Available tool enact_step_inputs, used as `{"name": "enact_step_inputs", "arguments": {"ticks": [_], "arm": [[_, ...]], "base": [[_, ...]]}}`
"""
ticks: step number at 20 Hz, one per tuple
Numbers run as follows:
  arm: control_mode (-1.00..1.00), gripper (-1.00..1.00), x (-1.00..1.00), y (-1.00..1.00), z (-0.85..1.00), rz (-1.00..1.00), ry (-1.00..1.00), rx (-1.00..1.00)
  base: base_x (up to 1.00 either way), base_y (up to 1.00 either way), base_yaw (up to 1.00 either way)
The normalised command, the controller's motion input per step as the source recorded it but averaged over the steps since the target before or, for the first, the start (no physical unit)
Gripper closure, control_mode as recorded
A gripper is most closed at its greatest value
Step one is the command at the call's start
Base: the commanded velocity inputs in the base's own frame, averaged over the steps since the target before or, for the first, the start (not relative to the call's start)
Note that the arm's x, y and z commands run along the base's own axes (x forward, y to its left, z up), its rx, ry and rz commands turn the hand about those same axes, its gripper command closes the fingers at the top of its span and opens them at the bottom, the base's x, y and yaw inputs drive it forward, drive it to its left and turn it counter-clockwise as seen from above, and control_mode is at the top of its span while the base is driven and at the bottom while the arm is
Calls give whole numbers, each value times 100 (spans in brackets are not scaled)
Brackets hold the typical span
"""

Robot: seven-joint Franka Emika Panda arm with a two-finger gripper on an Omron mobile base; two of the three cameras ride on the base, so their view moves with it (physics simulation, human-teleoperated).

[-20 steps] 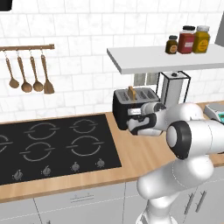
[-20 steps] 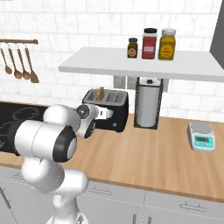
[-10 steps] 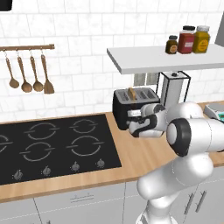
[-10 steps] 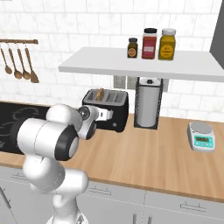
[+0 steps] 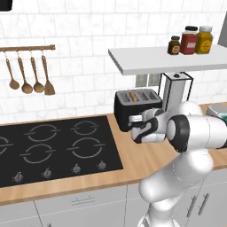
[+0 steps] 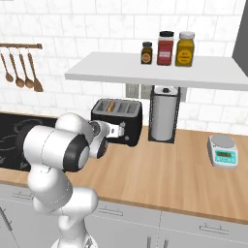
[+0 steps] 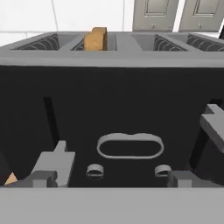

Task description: Start the toaster. Once the lever pops up, take the bread to the plate on the dining counter.

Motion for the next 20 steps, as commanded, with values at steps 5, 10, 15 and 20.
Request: {"name": "enact_step_inputs", "arguments": {"ticks": [5, 10, 15, 20], "arm": [[-100, -100, 0, 0, -35, 0, 0, 0], [-100, -100, 0, 0, -35, 0, 0, 0], [-100, -100, -4, 0, -3, 0, 0, 0], [-100, -100, -24, -1, 30, 0, 0, 0]], "base": [[0, 0, 0], [0, 0, 0], [0, 0, 0], [0, 0, 0]]}}
